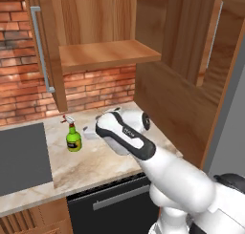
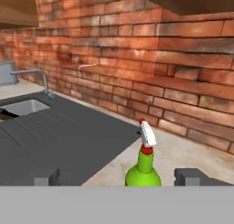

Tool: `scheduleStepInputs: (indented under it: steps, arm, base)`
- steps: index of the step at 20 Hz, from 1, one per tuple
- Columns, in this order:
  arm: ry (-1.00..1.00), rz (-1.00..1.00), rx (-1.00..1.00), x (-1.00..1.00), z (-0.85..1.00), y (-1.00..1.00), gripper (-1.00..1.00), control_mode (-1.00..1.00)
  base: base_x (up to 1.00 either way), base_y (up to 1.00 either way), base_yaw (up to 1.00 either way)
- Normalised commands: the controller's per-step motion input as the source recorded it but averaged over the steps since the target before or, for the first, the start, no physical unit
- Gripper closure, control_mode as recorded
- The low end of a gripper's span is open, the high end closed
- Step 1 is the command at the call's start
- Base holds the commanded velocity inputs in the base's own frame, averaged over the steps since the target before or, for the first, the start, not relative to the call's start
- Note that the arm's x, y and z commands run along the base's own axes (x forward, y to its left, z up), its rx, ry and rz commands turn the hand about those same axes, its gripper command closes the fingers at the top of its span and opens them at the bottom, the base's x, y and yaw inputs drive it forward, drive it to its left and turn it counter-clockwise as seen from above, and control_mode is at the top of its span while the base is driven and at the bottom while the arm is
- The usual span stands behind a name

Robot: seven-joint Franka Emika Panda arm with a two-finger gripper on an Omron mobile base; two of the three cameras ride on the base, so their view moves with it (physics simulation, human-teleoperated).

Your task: Move the cutting board and knife to the sink. Then move spray from the cabinet to the counter.

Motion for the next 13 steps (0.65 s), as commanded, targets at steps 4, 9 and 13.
scheduleStepInputs:
  steps: [4, 9, 13]
  arm:
    - [0.0, -0.15, 0.0, -0.61, 0.52, 0.0, -1.0, -1.0]
    - [0.0, -0.13, 0.0, -0.61, 0.5, 0.0, -1.0, -1.0]
    - [0.0, -0.11, -0.01, -0.54, 0.49, 0.0, -1.0, -1.0]
  base:
    - [0.0, 0.0, 0.0]
    - [0.0, 0.0, 0.0]
    - [0.0, 0.0, 0.0]
